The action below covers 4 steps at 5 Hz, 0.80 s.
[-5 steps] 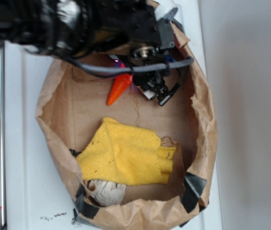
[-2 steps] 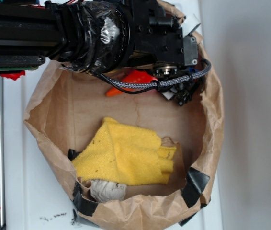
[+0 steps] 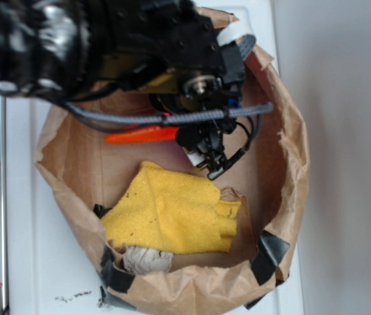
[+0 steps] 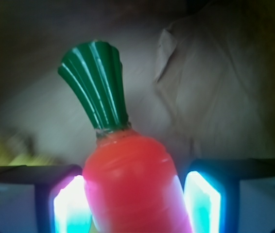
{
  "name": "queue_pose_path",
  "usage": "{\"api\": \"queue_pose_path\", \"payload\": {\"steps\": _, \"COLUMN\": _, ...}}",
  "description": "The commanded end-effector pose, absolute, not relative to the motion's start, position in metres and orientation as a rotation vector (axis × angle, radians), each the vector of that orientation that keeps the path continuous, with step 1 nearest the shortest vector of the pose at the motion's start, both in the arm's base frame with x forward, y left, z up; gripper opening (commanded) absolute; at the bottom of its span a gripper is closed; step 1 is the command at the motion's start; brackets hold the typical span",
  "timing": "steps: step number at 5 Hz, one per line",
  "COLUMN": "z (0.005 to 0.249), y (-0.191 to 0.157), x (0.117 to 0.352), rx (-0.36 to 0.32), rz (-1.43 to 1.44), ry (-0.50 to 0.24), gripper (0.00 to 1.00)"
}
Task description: Grab the carrot.
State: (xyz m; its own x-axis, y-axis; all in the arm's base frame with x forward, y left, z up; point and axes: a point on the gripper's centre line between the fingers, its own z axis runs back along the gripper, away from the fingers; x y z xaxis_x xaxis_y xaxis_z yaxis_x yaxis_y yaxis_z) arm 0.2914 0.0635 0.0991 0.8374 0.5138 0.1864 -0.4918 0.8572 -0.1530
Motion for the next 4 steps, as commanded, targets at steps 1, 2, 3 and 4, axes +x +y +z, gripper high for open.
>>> {"api": "queue_pose_path", "payload": {"steps": 1, "z": 0.161, "y": 0.037, "x": 0.291, "rx": -0.127, "rz": 0.412, "ry": -0.272, "gripper": 0.0}}
{"api": "queue_pose_path", "payload": {"steps": 2, "z": 0.178, "y": 0.014, "x": 0.293, "rx": -0.117, "rz": 0.367, "ry": -0.267, "gripper": 0.0}}
{"api": "queue_pose_path", "payload": {"steps": 3, "z": 0.189, "y": 0.012, "x": 0.292, "rx": -0.144, "rz": 0.366, "ry": -0.28, "gripper": 0.0}}
{"api": "queue_pose_path", "payload": {"steps": 4, "z": 0.186, "y": 0.01, "x": 0.294, "rx": -0.125, "rz": 0.35, "ry": -0.322, "gripper": 0.0}}
